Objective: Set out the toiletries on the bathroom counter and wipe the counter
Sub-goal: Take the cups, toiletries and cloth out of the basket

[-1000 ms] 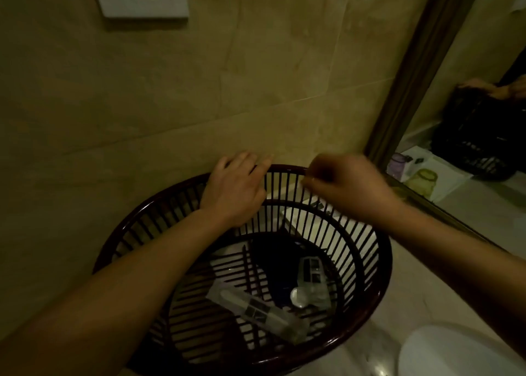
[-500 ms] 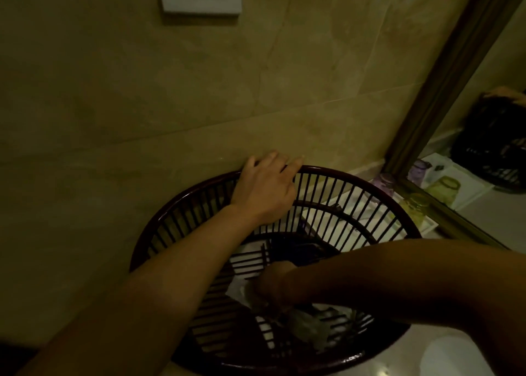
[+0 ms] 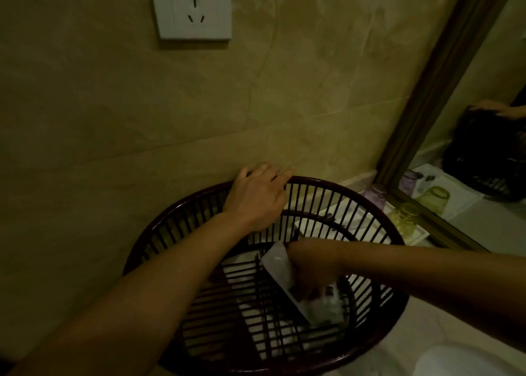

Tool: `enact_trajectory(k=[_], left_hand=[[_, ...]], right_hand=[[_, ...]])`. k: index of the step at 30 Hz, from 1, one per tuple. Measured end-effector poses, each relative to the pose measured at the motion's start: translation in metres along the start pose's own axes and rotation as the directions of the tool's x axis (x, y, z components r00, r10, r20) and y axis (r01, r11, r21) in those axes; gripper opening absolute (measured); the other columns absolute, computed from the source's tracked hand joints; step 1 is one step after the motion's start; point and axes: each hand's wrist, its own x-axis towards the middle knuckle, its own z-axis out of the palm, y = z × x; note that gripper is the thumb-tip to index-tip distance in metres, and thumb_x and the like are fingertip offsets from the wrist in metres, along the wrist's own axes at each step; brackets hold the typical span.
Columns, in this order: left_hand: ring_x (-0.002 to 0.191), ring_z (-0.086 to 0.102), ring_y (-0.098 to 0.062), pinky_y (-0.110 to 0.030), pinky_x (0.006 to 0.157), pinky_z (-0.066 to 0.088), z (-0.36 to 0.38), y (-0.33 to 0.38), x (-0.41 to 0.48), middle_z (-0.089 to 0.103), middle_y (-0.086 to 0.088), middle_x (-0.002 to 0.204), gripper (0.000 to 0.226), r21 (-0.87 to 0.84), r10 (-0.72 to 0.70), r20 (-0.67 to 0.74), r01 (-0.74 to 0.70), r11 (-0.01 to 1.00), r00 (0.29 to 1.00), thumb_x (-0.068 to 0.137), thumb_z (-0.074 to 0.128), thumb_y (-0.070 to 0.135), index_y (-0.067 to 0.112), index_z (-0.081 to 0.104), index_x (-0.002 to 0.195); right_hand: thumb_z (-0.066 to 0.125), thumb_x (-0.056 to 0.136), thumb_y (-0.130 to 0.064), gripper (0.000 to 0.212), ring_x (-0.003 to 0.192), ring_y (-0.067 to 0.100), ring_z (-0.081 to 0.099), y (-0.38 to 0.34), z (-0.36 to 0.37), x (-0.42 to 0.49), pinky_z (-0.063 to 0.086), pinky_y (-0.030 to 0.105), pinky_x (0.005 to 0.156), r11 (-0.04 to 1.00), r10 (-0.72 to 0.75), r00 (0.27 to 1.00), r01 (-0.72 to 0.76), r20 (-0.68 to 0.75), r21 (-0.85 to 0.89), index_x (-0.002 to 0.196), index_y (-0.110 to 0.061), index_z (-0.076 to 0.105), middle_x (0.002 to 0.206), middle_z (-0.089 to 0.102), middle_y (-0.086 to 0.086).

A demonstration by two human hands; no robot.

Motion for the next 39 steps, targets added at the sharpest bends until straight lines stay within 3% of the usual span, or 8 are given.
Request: enact_trajectory(k=[4, 7, 15, 19, 23, 29, 33, 39], left_hand=[[0.141, 0.029, -0.017, -0.041, 0.108, 0.020, -0.002, 0.001, 0.000, 0.042, 0.001, 0.149, 0.058, 0.001, 0.003, -0.005, -0.003, 1.000, 1.000, 0.094, 0.022, 0.036, 0.028, 0.028, 0.151], [0.141, 0.028, -0.016, -0.042, 0.110, 0.021, 0.000, 0.002, 0.000, 0.041, 0.002, 0.151, 0.057, 0.015, 0.000, 0.005, 0.000, 1.000, 1.000, 0.095, 0.028, 0.033, 0.030, 0.024, 0.151], [0.139, 0.030, -0.016, -0.040, 0.109, 0.019, 0.001, 0.003, -0.001, 0.043, 0.003, 0.148, 0.056, 0.027, -0.020, -0.007, 0.021, 0.999, 1.000, 0.097, 0.036, 0.030, 0.030, 0.027, 0.152], [0.139, 0.031, -0.016, -0.040, 0.109, 0.019, 0.002, 0.003, -0.002, 0.044, 0.003, 0.148, 0.055, 0.033, -0.032, -0.011, 0.032, 0.999, 0.999, 0.097, 0.039, 0.031, 0.030, 0.029, 0.151], [0.138, 0.033, -0.017, -0.042, 0.109, 0.020, 0.002, 0.004, -0.001, 0.046, 0.002, 0.145, 0.057, 0.041, -0.034, -0.009, 0.034, 0.999, 0.999, 0.093, 0.033, 0.033, 0.028, 0.032, 0.150], [0.136, 0.037, -0.019, -0.043, 0.109, 0.023, 0.002, 0.005, -0.001, 0.049, 0.000, 0.143, 0.060, 0.040, -0.028, -0.023, 0.029, 0.999, 0.999, 0.089, 0.034, 0.032, 0.026, 0.035, 0.149], [0.138, 0.037, -0.020, -0.044, 0.109, 0.023, -0.001, 0.008, -0.002, 0.049, -0.001, 0.144, 0.061, 0.031, -0.026, -0.023, 0.027, 0.999, 0.999, 0.089, 0.034, 0.030, 0.024, 0.036, 0.149], [0.140, 0.033, -0.018, -0.044, 0.111, 0.020, -0.003, 0.009, -0.001, 0.046, 0.000, 0.147, 0.064, 0.032, -0.045, 0.007, 0.045, 0.998, 0.999, 0.088, 0.030, 0.032, 0.026, 0.031, 0.151]], right_hand=[[0.076, 0.083, -0.020, 0.028, 0.086, 0.019, 0.074, 0.029, -0.012, -0.035, 0.060, 0.031, 0.078, 0.933, 0.084, 0.975, -0.005, -0.206, 0.360, 0.108, -0.010, 0.070, 0.100, 0.076, 0.006], [0.078, 0.078, -0.007, 0.025, 0.076, 0.021, 0.076, 0.043, -0.025, -0.063, 0.063, 0.035, 0.068, 0.732, 0.176, 0.914, 0.127, -0.366, 0.669, 0.101, -0.012, 0.067, 0.090, 0.075, 0.011], [0.072, 0.080, 0.000, 0.034, 0.081, 0.032, 0.075, 0.097, -0.043, -0.099, 0.061, 0.031, 0.066, 0.177, 0.477, 0.628, 0.617, -0.615, 0.767, 0.110, 0.000, 0.057, 0.093, 0.075, 0.018], [0.067, 0.086, -0.004, 0.026, 0.080, 0.029, 0.076, 0.137, -0.034, -0.097, 0.059, 0.026, 0.062, -0.063, 0.581, 0.601, 0.705, -0.549, 0.706, 0.109, 0.005, 0.059, 0.088, 0.076, 0.019], [0.063, 0.091, -0.005, 0.022, 0.070, 0.022, 0.075, 0.175, -0.012, -0.075, 0.059, 0.026, 0.059, -0.192, 0.693, 0.575, 0.728, -0.435, 0.658, 0.107, 0.009, 0.063, 0.080, 0.075, 0.018], [0.059, 0.095, -0.010, 0.012, 0.056, 0.019, 0.073, 0.208, 0.031, -0.031, 0.055, 0.024, 0.045, -0.255, 0.829, 0.522, 0.669, -0.198, 0.698, 0.099, 0.001, 0.063, 0.086, 0.071, 0.018], [0.062, 0.093, -0.008, 0.017, 0.069, 0.026, 0.068, 0.220, 0.054, 0.006, 0.058, 0.033, 0.053, -0.307, 0.833, 0.549, 0.552, -0.061, 0.776, 0.106, 0.004, 0.063, 0.093, 0.070, 0.021], [0.066, 0.088, -0.001, 0.010, 0.059, 0.026, 0.065, 0.219, 0.078, 0.053, 0.051, 0.024, 0.036, -0.401, 0.803, 0.591, 0.437, 0.079, 0.805, 0.096, 0.005, 0.063, 0.081, 0.067, 0.018]])
